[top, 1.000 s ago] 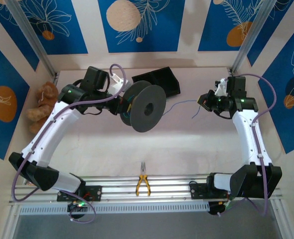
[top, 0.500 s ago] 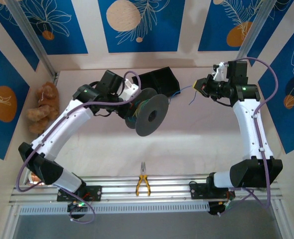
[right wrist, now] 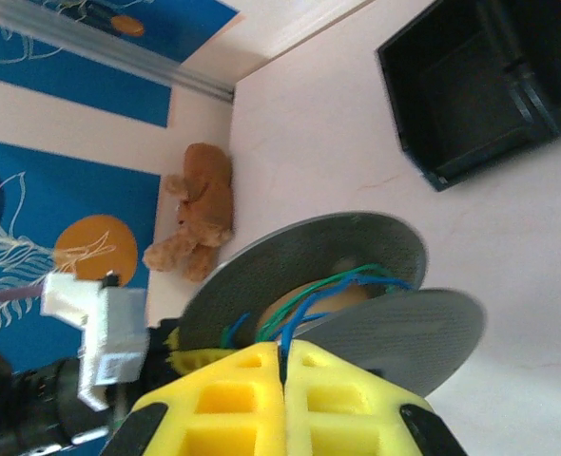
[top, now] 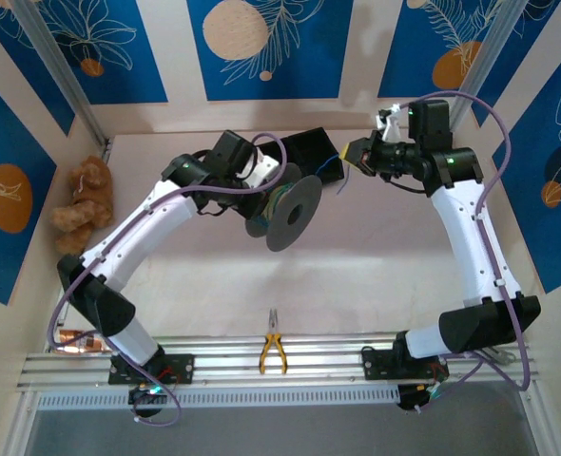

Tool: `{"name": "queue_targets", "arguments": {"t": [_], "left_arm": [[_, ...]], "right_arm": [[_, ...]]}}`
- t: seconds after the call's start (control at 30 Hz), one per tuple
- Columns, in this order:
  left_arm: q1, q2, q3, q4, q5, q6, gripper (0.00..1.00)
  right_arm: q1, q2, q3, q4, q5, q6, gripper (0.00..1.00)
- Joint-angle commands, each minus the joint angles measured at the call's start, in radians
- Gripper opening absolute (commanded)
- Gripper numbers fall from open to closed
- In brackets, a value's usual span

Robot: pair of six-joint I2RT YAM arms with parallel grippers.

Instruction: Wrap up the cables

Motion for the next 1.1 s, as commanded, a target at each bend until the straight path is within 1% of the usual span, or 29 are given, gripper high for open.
{"name": "queue_targets", "arguments": {"t": [0.0,0.13,0.33,0.6,0.8,1.07], "left_arm": [[-0.008,0.034,0.058,-0.050,-0.097,-0.056,0.00],[-0.008,0.072,0.099,-0.069,-0.148,-0.107,0.00],[-0.006,0.122,0.167,-0.081,-0.191,-0.187,0.00],[0.005,0.153,0.266,-0.103,-0.251,-0.264,0.00],[0.027,0.140,0.285,-0.097,-0.286,-0.312,0.00],[0.056,0.096,0.285,-0.068,-0.307,-0.354,0.00]], "right_arm": [[0.064,0.008,0.078,0.009,-0.018,0.024,0.00],[0.149,0.019,0.109,0.003,0.007,0.029,0.00],[0.277,0.037,0.131,0.003,0.053,0.033,0.00],[0.421,0.052,0.110,0.009,0.111,0.035,0.00],[0.535,0.060,0.073,0.026,0.169,0.044,0.00],[0.699,0.102,-0.002,0.033,0.311,0.026,0.00]]}}
